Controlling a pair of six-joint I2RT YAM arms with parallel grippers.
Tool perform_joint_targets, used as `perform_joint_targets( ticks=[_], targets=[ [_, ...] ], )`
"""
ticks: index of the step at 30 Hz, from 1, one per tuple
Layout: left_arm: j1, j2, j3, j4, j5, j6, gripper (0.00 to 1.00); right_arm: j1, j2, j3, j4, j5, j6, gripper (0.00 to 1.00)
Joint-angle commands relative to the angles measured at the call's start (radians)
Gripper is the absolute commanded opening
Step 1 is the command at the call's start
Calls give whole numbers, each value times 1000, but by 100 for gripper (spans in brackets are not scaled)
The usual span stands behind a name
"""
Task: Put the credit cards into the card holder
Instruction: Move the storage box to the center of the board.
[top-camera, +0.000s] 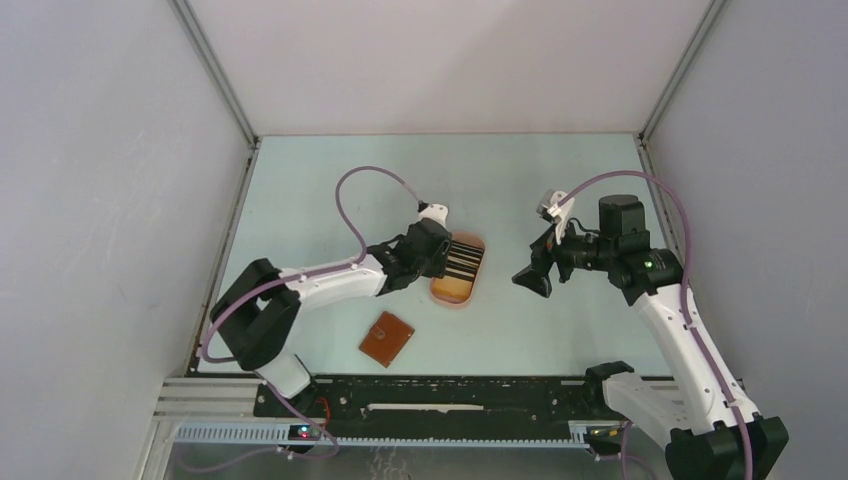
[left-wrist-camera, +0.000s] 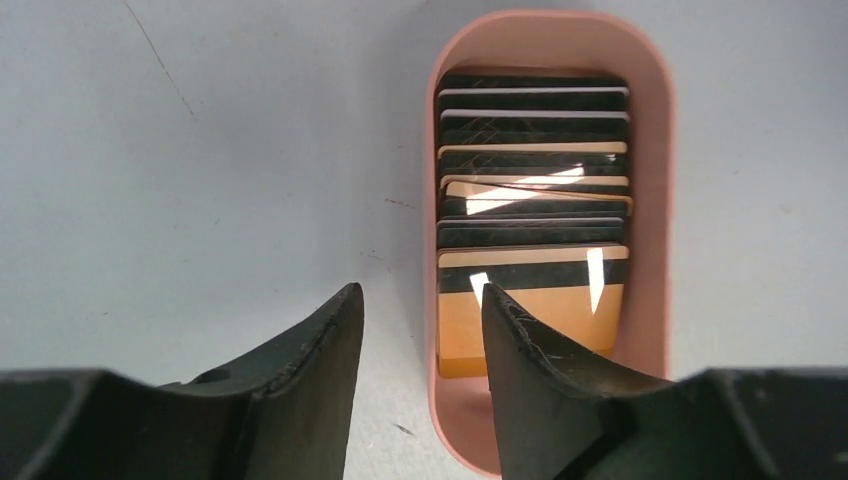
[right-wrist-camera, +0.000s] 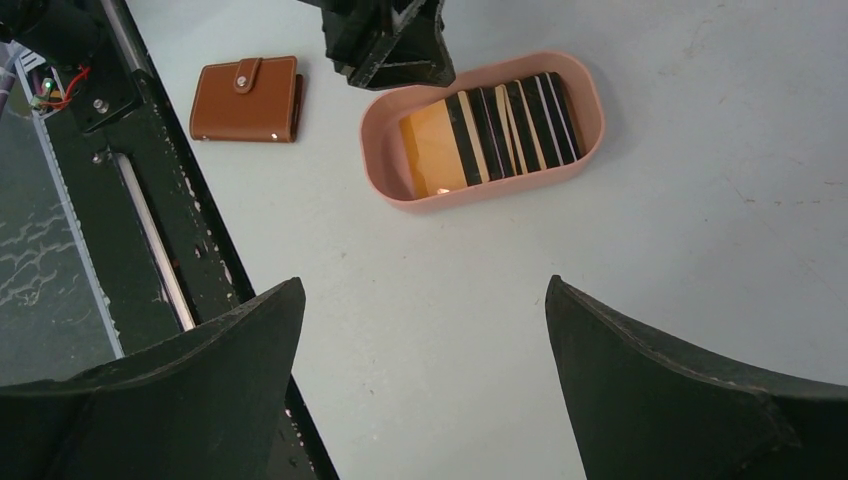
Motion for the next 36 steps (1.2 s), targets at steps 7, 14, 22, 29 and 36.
perform_joint_targets(
  ticks=[7, 14, 22, 29, 36],
  targets=[
    [13, 90, 88, -28, 24, 16, 41, 18, -14, -5, 23, 21, 12, 100],
    [13, 119, 100, -29, 28, 17, 16, 16, -12, -8, 24, 24, 14, 100],
    [13, 118, 114, 31, 89, 85, 0, 13, -16, -8, 25, 27, 18, 100],
    [13, 173, 222, 82, 228, 171, 0, -12, -32, -8, 36, 39, 38, 100],
    [-7, 345, 452, 70, 352, 183, 0, -54, -57, -9, 56, 70, 70, 100]
  ],
)
